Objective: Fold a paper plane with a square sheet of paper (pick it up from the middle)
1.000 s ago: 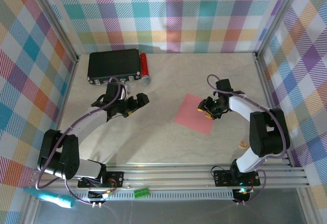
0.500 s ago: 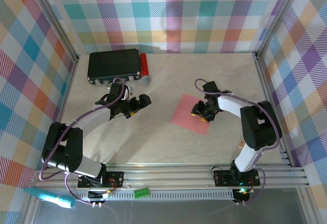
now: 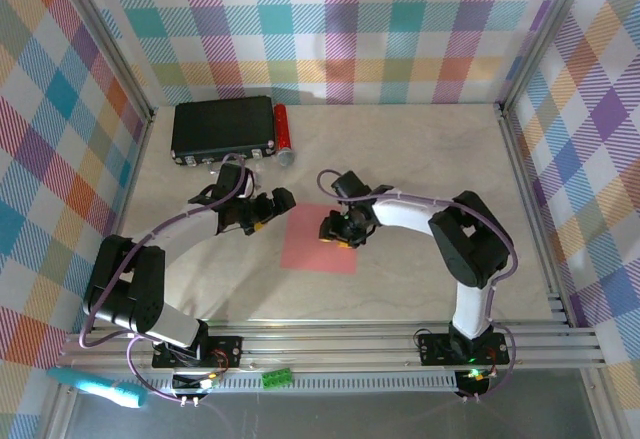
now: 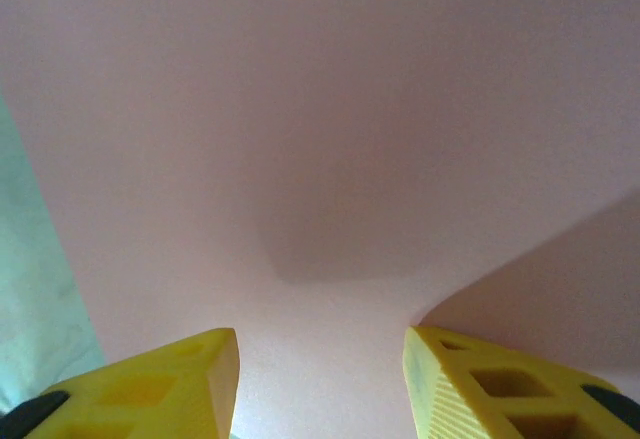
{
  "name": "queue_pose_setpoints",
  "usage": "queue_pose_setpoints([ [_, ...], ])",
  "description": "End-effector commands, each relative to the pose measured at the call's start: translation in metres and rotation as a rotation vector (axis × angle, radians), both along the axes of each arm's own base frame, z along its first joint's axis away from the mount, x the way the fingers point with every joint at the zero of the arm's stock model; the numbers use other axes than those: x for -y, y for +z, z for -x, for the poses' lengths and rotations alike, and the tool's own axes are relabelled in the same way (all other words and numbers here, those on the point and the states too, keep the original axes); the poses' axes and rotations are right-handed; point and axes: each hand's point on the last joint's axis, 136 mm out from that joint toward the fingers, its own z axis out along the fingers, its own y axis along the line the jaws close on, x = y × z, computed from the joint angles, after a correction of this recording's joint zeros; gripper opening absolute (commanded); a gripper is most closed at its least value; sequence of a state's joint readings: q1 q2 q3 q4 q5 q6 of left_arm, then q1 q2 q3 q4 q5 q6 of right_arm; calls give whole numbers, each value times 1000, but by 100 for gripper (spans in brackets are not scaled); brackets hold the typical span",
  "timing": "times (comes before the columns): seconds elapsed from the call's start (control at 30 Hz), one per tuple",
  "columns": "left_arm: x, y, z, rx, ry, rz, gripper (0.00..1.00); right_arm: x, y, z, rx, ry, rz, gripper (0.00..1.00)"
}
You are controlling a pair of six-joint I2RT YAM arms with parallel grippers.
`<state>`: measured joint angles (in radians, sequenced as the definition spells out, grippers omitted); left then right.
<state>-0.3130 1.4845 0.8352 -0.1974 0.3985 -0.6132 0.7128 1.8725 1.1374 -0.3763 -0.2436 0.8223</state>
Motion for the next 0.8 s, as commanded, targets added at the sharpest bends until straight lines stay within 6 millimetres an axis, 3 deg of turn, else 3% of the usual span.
queue_pose_setpoints([
  [0.0, 0, -1, 4, -18, -13, -56, 100, -7, -10, 16, -83, -24, -23, 49],
  [0.13, -2, -6, 19, -77, -34, -147, 100, -10, 41, -5, 69, -58, -85, 56],
  [0.23, 1, -6, 29, -90, -60, -238, 100, 13, 65, -15, 169, -105, -44, 64],
  [0.5, 36, -22, 52, -132, -197, -465, 100, 111, 58, -25, 228, -318, 125, 79],
  [0.6, 50, -31, 53, -146, -250, -554, 98, 133, 58, -27, 240, -363, 174, 84],
  [0.77, 71, -43, 52, -158, -320, -660, 95, 145, 58, -29, 246, -375, 190, 86],
])
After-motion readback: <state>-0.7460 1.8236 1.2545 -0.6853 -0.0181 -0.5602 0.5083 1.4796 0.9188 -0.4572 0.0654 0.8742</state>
